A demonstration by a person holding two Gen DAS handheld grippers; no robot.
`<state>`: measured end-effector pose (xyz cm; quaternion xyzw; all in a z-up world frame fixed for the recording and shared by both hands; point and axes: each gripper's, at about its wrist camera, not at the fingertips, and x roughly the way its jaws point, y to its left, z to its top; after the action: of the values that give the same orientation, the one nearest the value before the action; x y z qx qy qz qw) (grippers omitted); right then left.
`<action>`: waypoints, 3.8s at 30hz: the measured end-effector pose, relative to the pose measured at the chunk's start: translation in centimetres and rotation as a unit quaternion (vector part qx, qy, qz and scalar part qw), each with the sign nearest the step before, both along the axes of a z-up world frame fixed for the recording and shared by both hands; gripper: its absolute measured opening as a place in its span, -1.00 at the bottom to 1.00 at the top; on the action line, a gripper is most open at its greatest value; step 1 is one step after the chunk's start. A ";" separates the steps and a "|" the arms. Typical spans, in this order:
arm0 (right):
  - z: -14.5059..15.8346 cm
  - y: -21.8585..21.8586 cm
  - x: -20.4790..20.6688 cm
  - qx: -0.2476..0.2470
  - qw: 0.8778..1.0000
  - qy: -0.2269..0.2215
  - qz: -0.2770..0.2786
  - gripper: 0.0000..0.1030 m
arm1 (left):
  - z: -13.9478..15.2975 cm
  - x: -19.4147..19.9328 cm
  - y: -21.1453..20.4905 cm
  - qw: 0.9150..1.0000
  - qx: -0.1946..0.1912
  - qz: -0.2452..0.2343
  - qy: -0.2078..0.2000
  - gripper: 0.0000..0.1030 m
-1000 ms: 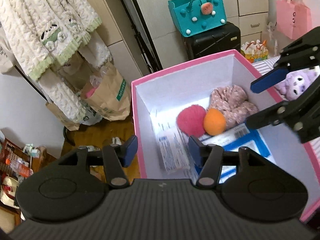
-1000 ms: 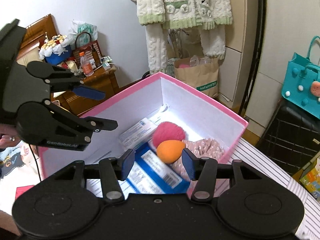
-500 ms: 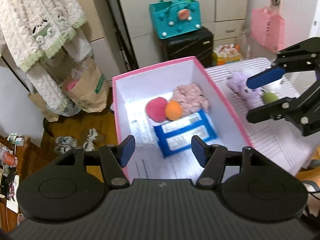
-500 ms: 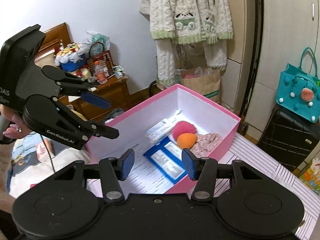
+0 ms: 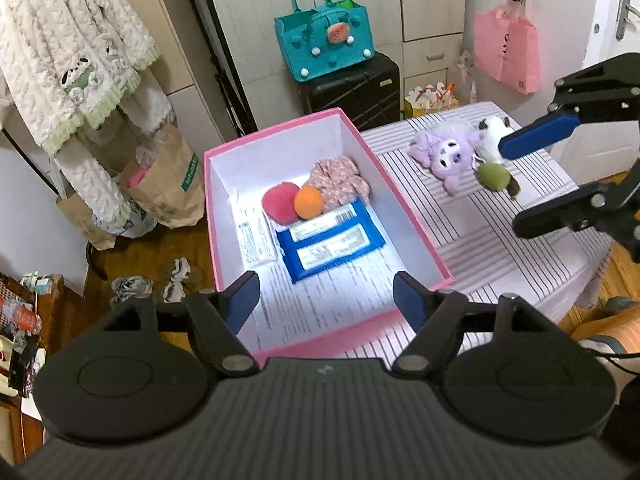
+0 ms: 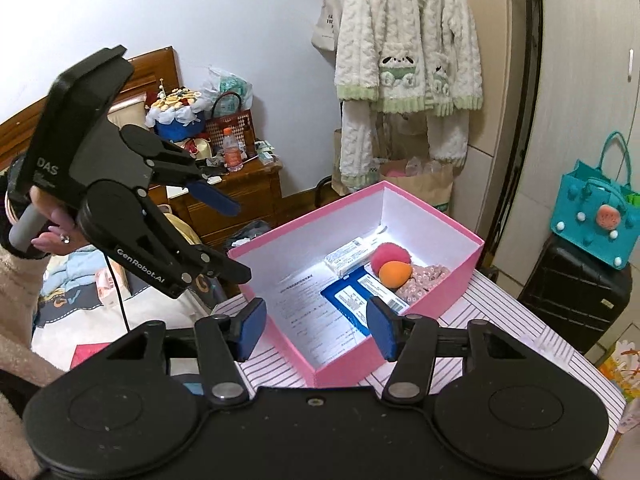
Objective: Organize soft objects
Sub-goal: 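Move both grippers back over the table toward the purple plush toy, then grasp the purple plush toy with the left gripper while the right grips its other side, then lift the purple plush toy with both grippers and carry it over the shoebox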
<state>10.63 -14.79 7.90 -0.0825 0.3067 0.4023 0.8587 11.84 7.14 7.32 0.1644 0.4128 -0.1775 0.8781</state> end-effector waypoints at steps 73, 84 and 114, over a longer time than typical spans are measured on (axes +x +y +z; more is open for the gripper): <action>-18.7 -10.1 12.4 -0.109 0.977 -0.126 -0.130 0.67 | -15.2 13.7 -19.6 0.968 -0.236 0.076 0.041 0.58; -19.9 -9.6 13.6 -0.108 0.980 -0.108 -0.127 0.56 | -18.2 16.4 -19.2 0.950 -0.276 0.118 0.083 0.56; -18.1 -9.7 10.8 -0.026 0.984 -0.044 -0.169 0.32 | -16.7 12.7 -19.1 0.955 -0.260 0.086 0.116 0.07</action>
<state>21.45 -24.45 -10.16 -0.0694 0.2889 0.2387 0.9245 24.53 -11.99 -9.35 -0.1273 0.4641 -0.2200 0.8486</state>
